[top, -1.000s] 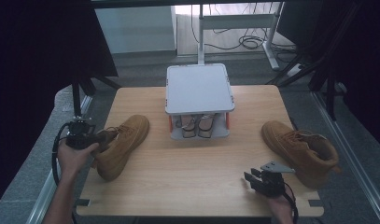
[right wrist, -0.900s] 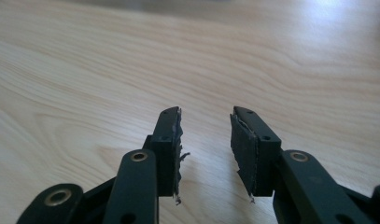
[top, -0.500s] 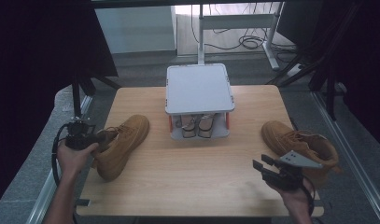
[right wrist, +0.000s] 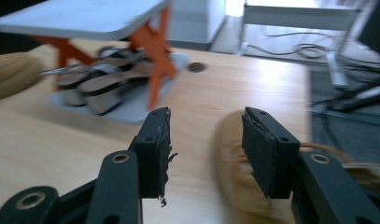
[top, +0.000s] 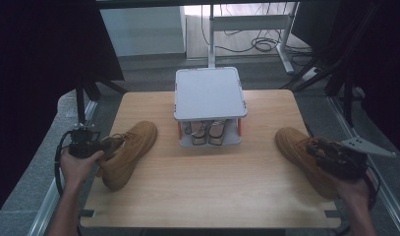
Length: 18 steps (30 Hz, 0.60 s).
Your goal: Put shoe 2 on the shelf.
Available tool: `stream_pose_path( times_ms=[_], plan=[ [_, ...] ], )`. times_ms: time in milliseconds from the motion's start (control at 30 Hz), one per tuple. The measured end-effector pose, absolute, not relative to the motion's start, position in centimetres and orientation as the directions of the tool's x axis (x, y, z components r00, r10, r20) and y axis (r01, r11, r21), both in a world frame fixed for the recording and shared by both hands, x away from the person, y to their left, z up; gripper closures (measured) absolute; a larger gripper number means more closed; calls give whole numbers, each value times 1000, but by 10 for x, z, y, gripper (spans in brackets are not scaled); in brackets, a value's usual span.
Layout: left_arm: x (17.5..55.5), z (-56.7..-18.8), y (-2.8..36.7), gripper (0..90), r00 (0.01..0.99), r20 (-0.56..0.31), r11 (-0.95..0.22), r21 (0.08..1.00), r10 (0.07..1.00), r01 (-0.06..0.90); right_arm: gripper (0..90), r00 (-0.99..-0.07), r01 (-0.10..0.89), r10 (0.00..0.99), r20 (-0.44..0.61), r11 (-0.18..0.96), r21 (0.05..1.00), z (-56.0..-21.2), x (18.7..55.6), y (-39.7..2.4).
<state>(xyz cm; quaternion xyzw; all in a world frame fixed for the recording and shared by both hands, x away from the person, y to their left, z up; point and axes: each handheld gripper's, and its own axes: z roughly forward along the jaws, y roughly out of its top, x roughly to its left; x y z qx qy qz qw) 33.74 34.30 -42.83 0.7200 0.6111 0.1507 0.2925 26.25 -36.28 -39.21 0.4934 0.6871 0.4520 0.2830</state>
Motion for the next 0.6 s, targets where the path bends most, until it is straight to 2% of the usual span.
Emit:
stream_pose_path(
  times_ms=[167,600],
  plan=[
    [338,-428,343,760,204,-139,-81,602,969,794,496,-286,445,956,62,75,892,-390,273,-390],
    [338,-428,344,757,205,-144,-79,602,968,795,488,-209,520,977,32,83,850,-402,282,-424]
  ],
)
